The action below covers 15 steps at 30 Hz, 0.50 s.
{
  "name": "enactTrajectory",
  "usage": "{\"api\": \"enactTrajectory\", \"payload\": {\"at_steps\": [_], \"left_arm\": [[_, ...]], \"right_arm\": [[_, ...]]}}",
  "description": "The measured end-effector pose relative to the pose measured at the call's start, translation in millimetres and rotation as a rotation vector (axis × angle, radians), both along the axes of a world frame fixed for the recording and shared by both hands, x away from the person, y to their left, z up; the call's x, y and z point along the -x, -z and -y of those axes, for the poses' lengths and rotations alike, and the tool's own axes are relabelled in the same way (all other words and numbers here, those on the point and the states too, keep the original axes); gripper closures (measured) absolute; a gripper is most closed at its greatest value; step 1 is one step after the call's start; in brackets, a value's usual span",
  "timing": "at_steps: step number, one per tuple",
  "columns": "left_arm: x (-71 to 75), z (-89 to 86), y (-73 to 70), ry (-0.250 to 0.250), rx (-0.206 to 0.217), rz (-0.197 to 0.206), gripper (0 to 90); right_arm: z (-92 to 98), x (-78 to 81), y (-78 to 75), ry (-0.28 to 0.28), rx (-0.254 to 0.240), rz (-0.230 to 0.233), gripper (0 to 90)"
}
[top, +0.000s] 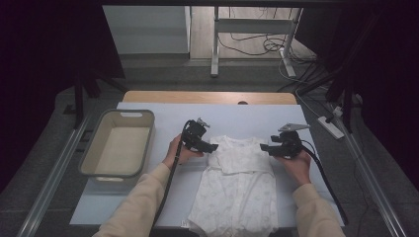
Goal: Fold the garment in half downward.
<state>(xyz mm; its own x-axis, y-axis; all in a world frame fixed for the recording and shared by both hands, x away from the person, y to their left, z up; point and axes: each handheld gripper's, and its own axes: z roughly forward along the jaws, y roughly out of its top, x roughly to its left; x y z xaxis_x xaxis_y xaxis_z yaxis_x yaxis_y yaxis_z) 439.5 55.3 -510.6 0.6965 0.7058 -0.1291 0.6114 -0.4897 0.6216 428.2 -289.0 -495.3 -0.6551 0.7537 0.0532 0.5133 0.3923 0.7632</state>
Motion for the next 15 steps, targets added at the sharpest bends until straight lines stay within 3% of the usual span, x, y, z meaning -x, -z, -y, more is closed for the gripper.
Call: {"api": "enactTrajectory", "payload": {"at_steps": [10, 15], "left_arm": [[-10.7, 6.4, 11.0, 0.000, -0.026, -0.013, 15.0], [-13.7, 11.1, 15.7, 0.003, -0.037, -0.017, 14.8]], "right_arm": [[-3.9, -9.5, 6.1, -0.006, 0.004, -0.032, 34.0], [-5.2, -12.0, 9.5, -0.007, 0.034, -0.050, 33.9]]}}
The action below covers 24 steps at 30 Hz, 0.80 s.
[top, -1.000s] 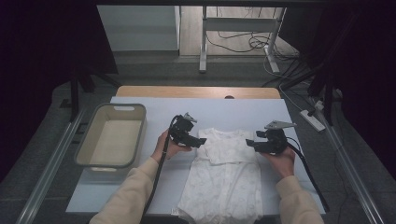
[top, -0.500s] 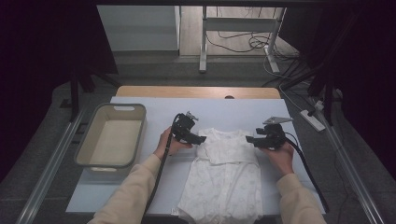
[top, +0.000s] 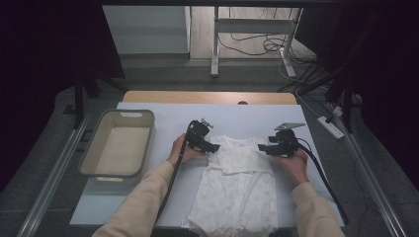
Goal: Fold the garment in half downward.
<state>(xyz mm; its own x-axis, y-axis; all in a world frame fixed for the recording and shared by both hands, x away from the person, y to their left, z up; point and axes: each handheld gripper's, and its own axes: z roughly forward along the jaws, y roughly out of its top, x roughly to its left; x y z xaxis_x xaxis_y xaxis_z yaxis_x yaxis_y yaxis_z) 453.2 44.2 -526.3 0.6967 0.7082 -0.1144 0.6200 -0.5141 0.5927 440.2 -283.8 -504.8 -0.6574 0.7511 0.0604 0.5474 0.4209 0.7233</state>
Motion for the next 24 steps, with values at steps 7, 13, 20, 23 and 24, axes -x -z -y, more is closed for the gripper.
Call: {"api": "enactTrajectory", "payload": {"at_steps": [7, 13, 20, 23, 24], "left_arm": [[0.4, 3.7, 2.2, 0.010, -0.004, 0.002, 16.1], [4.2, 3.5, 1.9, 0.020, -0.001, 0.022, 26.7], [9.5, 3.6, 2.1, 0.044, 0.015, 0.054, 51.8], [11.1, 2.9, 2.0, 0.057, 0.034, 0.043, 67.0], [11.5, 2.9, 2.1, 0.064, 0.043, 0.035, 72.6]], "right_arm": [[-1.2, -2.4, 7.1, 0.007, 0.044, -0.027, 34.0], [-2.1, -4.1, 11.9, 0.018, 0.064, -0.043, 36.1], [-3.4, -2.3, 10.9, -0.012, 0.063, -0.042, 56.4], [-4.7, -1.8, 10.9, -0.030, 0.058, -0.046, 69.2], [-4.5, -2.0, 10.6, -0.030, 0.050, -0.055, 76.6]]}}
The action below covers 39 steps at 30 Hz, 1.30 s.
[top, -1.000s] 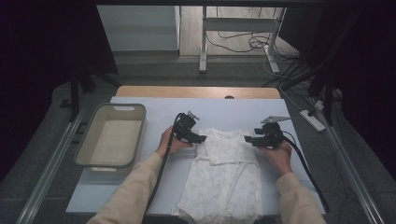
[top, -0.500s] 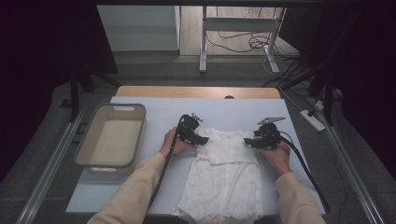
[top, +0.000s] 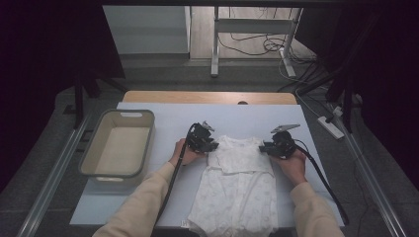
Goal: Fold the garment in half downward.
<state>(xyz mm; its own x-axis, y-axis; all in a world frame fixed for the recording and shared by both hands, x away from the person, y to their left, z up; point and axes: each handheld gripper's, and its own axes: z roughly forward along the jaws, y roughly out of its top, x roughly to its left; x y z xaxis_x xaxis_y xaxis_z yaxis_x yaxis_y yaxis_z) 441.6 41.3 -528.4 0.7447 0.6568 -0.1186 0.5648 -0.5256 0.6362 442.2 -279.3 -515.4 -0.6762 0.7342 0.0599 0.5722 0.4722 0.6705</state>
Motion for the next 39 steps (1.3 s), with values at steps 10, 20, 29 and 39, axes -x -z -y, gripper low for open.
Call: {"api": "enactTrajectory", "payload": {"at_steps": [10, 20, 29, 39], "left_arm": [[8.6, -12.5, -17.9, -0.004, 0.034, 0.054, 83.3], [15.2, -27.9, -40.5, -0.041, 0.077, 0.139, 83.5], [13.8, -42.0, -54.0, -0.071, 0.113, 0.167, 83.4], [14.0, -49.7, -61.2, -0.092, 0.137, 0.187, 83.4]], "right_arm": [[-10.1, 0.8, -13.0, -0.040, -0.033, 0.057, 87.1], [-14.4, 3.3, -35.3, -0.050, -0.101, 0.141, 87.2], [-23.1, -2.7, -45.8, -0.052, -0.126, 0.188, 87.3], [-23.5, -3.8, -53.1, -0.042, -0.153, 0.222, 87.3]]}}
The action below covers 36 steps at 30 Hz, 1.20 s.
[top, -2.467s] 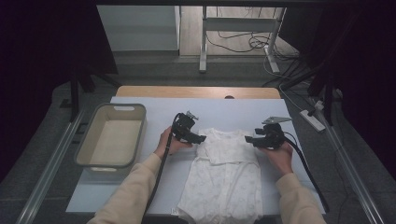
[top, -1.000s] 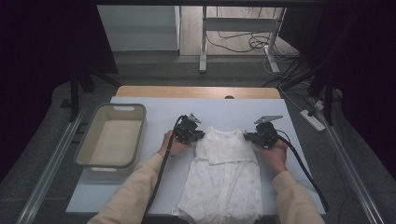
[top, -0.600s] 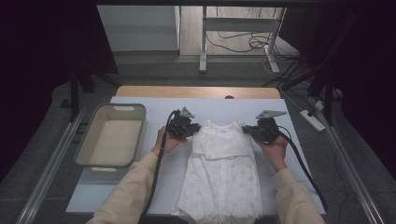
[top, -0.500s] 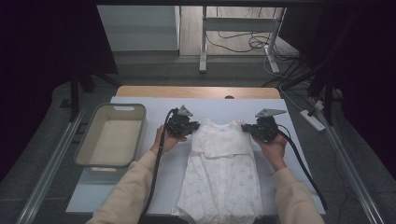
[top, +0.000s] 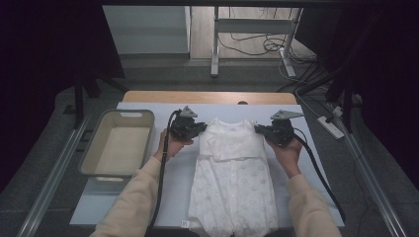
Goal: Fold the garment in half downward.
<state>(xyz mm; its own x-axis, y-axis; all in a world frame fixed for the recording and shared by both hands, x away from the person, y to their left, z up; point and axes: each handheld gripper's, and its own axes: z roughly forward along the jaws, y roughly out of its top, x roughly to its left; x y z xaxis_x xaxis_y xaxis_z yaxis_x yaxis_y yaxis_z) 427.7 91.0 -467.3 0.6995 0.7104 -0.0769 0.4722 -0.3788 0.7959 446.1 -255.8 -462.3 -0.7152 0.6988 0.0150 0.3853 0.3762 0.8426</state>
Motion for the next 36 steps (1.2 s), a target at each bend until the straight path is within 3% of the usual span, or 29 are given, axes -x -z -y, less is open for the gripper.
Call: {"api": "enactTrajectory", "payload": {"at_steps": [18, 22, 25, 27, 36], "left_arm": [[-0.8, 1.6, -1.0, 0.005, 0.004, -0.003, 83.6], [-0.4, 1.0, -3.1, 0.004, 0.008, -0.005, 83.6], [-0.6, -0.4, -8.8, 0.001, 0.024, -0.006, 83.7], [-2.3, 1.1, -13.7, -0.005, 0.004, 0.004, 83.9], [-19.0, -1.5, -38.6, -0.031, -0.007, 0.032, 84.1]], "right_arm": [[0.7, 0.0, 0.0, 0.000, 0.008, 0.002, 87.3], [3.2, 0.2, -3.6, 0.002, -0.009, 0.006, 87.3], [5.3, 1.1, -9.7, 0.000, -0.034, 0.015, 87.3], [5.7, -0.8, -15.0, -0.002, -0.047, 0.022, 87.3], [-2.3, -12.4, -41.9, -0.009, -0.025, 0.068, 87.3]]}}
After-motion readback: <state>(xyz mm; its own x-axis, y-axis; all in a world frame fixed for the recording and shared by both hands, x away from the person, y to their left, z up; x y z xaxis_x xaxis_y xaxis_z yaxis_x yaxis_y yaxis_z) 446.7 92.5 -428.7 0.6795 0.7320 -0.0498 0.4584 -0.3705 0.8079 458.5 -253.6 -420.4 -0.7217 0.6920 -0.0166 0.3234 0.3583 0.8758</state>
